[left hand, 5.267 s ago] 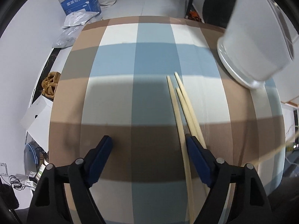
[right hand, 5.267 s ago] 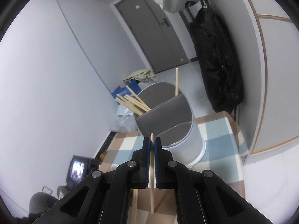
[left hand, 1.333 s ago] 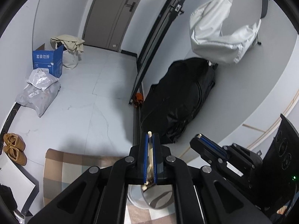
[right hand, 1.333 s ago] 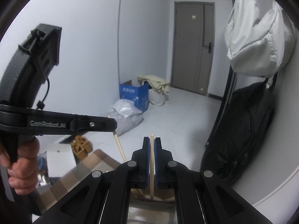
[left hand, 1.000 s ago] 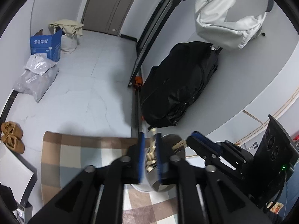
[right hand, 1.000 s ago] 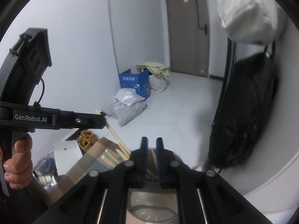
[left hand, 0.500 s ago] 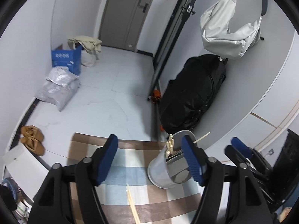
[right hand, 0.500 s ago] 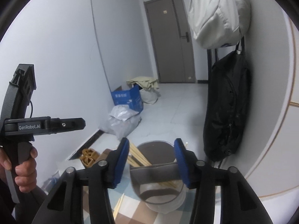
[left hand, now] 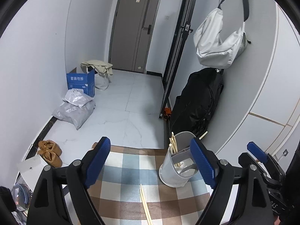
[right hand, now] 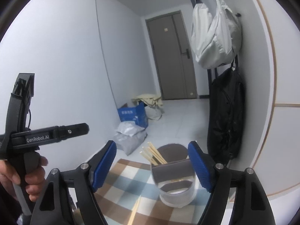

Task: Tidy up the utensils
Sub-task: 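Move both grippers back down to the last chopsticks on the rug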

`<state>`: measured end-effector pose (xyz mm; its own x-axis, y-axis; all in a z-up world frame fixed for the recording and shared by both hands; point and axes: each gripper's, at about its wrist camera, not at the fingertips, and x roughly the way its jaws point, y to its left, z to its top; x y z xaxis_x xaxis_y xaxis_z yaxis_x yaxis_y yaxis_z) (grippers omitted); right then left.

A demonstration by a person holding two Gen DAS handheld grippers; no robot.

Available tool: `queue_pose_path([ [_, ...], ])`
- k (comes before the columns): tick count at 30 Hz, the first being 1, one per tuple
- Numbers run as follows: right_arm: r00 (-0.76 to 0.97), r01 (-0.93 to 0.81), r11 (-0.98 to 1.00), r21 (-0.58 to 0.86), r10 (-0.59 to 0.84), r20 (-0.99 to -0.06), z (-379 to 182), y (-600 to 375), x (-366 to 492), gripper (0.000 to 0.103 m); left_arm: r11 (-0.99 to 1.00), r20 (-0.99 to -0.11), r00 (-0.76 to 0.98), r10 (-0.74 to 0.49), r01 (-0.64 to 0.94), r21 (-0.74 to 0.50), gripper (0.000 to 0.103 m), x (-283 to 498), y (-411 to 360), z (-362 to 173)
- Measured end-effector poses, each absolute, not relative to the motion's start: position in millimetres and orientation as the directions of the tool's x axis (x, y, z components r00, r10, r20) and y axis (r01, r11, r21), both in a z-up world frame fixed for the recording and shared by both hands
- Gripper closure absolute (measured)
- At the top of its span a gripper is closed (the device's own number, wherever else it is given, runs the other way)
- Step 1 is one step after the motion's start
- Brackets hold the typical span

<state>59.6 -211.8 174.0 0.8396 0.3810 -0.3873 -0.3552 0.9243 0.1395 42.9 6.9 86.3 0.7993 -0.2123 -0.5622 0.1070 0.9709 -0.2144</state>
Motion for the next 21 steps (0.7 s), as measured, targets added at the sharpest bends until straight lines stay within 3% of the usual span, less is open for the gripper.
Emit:
queue_pose_path([
  [5,0.852,-0.368,0.921,0.126,0.389,-0.350,176,-207,38,0.018,0.980,-0.536,0.825,-0.178,0.097,-0.175,0.011,23,7,85],
  [12,0.870,-0.355,0.926,0.127,0.376,-0.317,164,-200,7,0.002,0.987,-0.497,0.856,-0.144,0.089,-0.134,0.006,0,8,78],
  [21,0.868,-0.326,0.934,0.145,0.357,-0.345,128,-199,-12,0.002,0.986,-0.478,0.866,-0.146,0.091,-0.136,0.003,-13,15,53],
])
